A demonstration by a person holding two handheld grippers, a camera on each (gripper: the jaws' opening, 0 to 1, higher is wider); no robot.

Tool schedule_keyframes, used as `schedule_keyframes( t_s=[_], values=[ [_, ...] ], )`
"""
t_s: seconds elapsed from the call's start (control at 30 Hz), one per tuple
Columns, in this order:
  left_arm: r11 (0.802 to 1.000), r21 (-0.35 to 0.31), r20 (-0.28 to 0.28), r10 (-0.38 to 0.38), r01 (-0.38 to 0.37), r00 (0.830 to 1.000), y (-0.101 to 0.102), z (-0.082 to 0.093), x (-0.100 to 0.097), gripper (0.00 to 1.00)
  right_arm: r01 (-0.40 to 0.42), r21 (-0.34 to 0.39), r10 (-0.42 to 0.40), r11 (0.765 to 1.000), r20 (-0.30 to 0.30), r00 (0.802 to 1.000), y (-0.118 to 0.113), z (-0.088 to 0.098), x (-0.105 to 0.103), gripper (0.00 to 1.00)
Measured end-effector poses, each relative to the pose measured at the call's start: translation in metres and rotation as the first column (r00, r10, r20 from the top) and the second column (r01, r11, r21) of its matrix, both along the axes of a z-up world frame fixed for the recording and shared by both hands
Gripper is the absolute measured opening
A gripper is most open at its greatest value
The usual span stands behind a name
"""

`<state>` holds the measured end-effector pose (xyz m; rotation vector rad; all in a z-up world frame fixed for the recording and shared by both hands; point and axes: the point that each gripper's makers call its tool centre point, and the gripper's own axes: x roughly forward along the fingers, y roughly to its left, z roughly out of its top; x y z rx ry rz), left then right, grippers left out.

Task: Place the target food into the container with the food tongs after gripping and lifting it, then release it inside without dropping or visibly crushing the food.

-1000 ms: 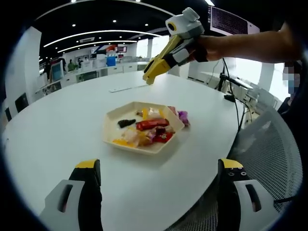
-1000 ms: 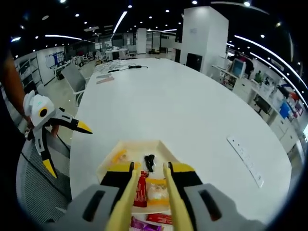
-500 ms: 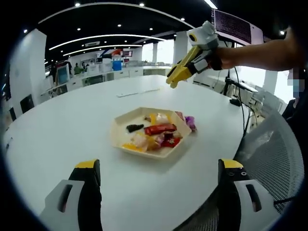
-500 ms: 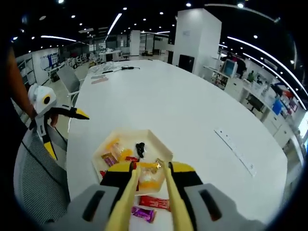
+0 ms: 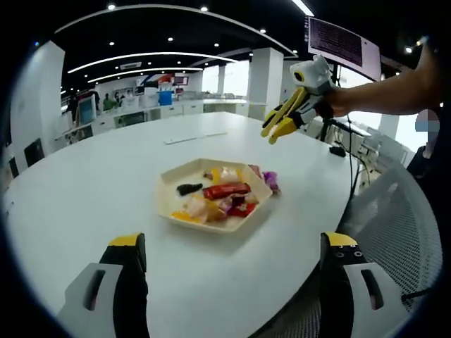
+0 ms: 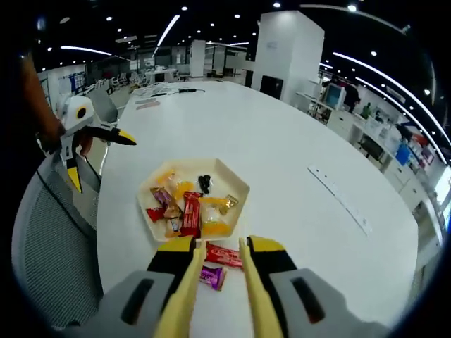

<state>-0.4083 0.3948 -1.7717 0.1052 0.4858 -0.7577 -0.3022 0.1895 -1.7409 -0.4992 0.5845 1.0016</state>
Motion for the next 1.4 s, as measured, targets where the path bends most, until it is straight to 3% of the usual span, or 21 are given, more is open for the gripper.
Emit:
schedule_keyframes(
  t_s=[0.33,0.53,0.63,0.7,0.93,1.13,1.23,1.27,1.4],
  values=[
    [1.0,0.005,-0.003,-0.003,0.003,1.0,0.0,0.0,-0.001,1.0,0.014,0.02,-0.013,1.0,-0.044,0.999,-0.009,-0.021,-0.005,0.28],
    [1.0,0.012,-0.014,-0.002,0.002,1.0,0.0,-0.002,-0.002,1.0,0.034,0.031,-0.031,0.999,-0.081,0.996,0.002,-0.036,0.0,0.28],
    [1.0,0.005,-0.007,0.01,-0.01,1.0,0.002,0.0,0.0,1.0,0.027,0.067,-0.018,0.997,-0.129,0.991,0.01,-0.042,-0.003,0.28],
    [1.0,0.006,-0.004,0.017,-0.017,1.0,0.003,0.0,0.001,1.0,0.009,0.031,-0.005,0.999,-0.125,0.992,0.008,-0.048,-0.005,0.28],
    [1.0,0.0,-0.005,0.024,-0.024,1.0,0.004,0.001,0.002,1.0,-0.056,0.006,0.056,0.998,-0.143,0.988,0.007,-0.059,-0.011,0.28],
    [0.999,-0.006,-0.002,0.047,-0.047,0.999,0.008,0.002,0.004,1.0,-0.101,-0.023,0.095,0.995,-0.188,0.978,0.004,-0.069,-0.018,0.28],
    [0.999,-0.006,-0.003,0.04,-0.04,0.999,0.006,0.002,0.004,1.0,-0.116,-0.045,0.105,0.992,-0.19,0.976,0.002,-0.073,-0.022,0.29],
    [0.999,-0.008,-0.001,0.038,-0.038,0.999,0.005,0.002,0.004,1.0,-0.134,-0.09,0.116,0.987,-0.177,0.977,-0.002,-0.076,-0.024,0.29],
    [0.999,-0.011,-0.006,0.044,-0.044,0.999,0.007,0.002,0.004,1.0,-0.14,-0.099,0.119,0.985,-0.189,0.975,0.0,-0.079,-0.031,0.29]
  ],
)
